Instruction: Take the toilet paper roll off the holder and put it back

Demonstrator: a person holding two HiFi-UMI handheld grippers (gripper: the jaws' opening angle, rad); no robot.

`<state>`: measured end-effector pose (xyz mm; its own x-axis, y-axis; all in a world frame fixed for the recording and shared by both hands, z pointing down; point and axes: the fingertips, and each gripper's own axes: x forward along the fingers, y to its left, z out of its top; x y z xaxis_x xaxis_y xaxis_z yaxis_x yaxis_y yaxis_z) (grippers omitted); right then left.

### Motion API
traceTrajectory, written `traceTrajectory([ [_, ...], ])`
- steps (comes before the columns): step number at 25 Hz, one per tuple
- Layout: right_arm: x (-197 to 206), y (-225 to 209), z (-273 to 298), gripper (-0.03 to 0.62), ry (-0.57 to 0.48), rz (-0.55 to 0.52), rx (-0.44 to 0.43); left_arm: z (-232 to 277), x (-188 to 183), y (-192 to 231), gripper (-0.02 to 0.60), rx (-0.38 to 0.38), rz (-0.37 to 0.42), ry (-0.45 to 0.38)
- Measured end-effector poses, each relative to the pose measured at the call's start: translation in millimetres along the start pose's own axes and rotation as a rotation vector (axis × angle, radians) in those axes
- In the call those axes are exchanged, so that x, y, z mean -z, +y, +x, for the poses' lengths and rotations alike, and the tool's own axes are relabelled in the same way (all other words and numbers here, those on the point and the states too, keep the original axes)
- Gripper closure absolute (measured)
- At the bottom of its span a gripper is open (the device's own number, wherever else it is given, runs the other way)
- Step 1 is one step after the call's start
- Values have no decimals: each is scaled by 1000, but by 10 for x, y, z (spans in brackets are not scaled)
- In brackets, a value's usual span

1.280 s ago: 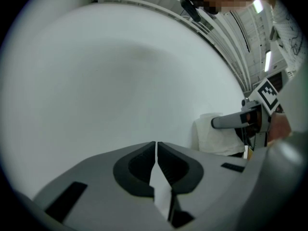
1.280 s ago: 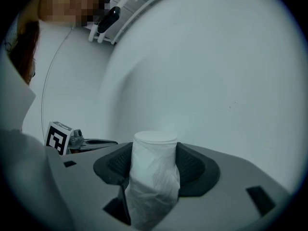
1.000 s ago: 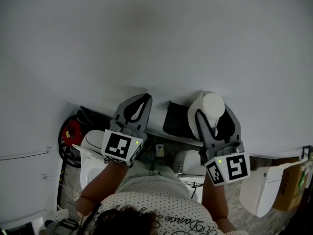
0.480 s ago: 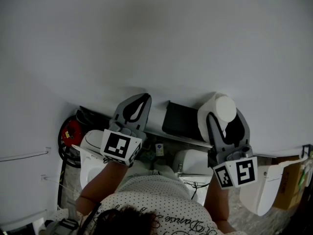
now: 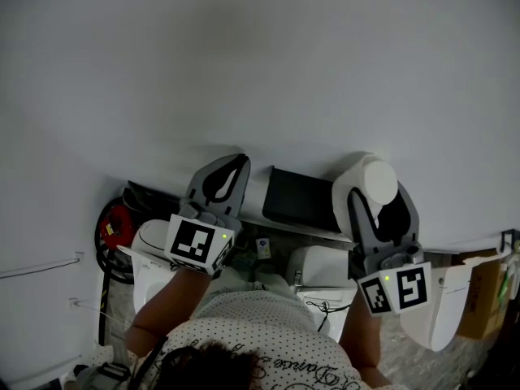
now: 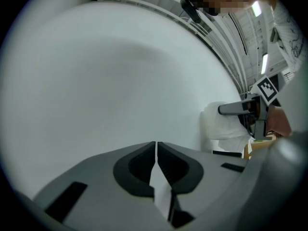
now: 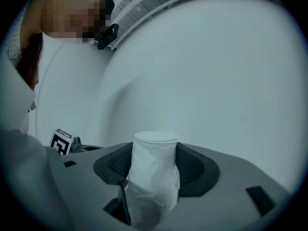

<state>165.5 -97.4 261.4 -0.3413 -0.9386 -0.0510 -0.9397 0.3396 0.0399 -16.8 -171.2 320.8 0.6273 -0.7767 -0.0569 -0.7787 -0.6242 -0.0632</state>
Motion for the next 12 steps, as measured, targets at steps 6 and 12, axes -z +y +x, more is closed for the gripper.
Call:
traceTrajectory([
  [6,18,2,-32,319,7,12,0,31,-30,-36,564,11,-7,4],
  [12,47,12,-65,319,12,19,0,41,1,-80,564,20,-9,18],
])
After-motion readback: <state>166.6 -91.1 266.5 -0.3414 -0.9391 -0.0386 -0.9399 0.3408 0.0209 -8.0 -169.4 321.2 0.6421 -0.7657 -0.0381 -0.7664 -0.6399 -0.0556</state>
